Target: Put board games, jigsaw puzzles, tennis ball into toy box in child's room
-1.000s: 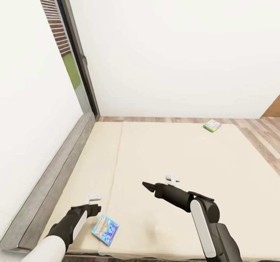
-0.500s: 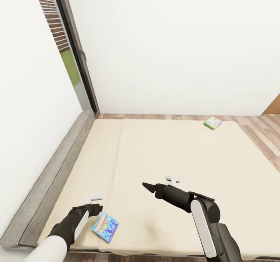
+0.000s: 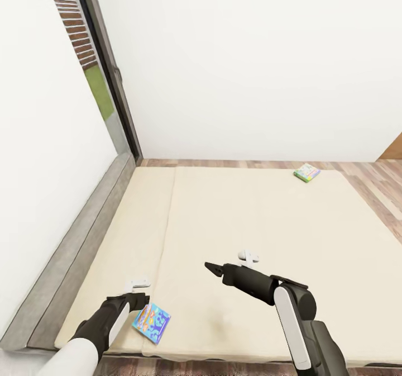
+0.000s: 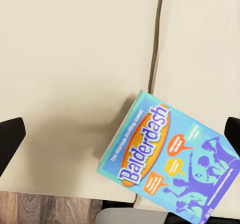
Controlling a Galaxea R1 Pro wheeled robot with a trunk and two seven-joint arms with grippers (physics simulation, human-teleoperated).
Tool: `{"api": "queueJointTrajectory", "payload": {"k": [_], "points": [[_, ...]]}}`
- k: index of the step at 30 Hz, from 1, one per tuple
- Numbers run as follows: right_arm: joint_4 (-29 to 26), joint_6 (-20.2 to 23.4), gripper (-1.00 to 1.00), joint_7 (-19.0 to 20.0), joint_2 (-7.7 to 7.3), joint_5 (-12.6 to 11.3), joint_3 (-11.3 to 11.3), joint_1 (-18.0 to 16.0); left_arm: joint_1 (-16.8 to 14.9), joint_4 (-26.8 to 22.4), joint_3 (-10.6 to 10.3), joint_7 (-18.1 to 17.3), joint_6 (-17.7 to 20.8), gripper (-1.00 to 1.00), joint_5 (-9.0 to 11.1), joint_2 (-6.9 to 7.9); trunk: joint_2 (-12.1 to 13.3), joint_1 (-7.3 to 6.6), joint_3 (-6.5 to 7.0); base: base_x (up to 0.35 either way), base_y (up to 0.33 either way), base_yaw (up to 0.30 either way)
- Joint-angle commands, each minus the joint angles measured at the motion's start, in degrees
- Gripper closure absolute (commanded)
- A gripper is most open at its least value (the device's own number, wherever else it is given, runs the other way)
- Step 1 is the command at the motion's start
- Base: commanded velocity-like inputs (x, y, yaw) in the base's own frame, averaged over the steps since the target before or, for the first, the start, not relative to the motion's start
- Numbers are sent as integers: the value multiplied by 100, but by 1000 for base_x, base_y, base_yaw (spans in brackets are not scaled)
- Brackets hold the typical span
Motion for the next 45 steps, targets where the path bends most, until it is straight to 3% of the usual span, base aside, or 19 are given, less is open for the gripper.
{"api": "queueJointTrajectory", "payload": {"k": [1,14,45], "points": [[-4,25,-100,39,2,34,-7,-5,-2,-21,15,5,42,-100,-2,-2,-7,1,-17,0,0,0],[-4,21,-100,38,33,42,44,-2,-400,-95,34,9,263,-100,8,32,-7,1,-140,0,0,0],[-20,32,-100,96,40,38,55,18,-428,-96,36,29,314,-100,1,-52,-7,1,-432,0,0,0]]}}
